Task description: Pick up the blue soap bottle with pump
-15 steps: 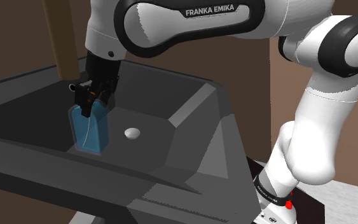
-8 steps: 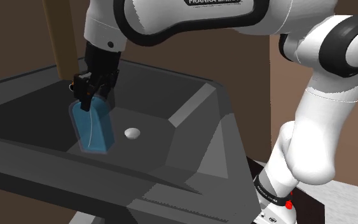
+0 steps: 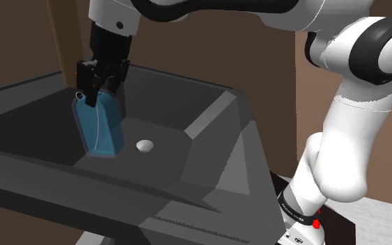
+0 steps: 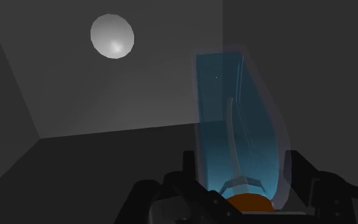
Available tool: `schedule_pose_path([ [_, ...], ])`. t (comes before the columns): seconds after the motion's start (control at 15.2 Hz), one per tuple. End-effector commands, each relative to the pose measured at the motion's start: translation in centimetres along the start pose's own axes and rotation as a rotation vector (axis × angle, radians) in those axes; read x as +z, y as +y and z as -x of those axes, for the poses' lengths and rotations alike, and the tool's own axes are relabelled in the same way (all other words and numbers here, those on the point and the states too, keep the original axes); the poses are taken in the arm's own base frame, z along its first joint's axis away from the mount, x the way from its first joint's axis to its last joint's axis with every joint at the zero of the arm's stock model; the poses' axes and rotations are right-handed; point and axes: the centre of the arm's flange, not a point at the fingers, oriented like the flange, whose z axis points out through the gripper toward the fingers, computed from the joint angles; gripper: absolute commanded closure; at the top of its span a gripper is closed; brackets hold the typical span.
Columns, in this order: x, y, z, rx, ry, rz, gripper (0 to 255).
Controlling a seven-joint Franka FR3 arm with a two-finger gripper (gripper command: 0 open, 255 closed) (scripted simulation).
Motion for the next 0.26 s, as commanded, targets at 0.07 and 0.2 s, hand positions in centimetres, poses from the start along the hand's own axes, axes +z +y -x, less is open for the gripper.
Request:
schedule_pose_path([
  [0.07,-1.7,-0.11,-0.32,0.0,0.0,0.0,255],
  [0.2,-1.78,-0.12,-0.33,0.0,0.0,0.0,255],
])
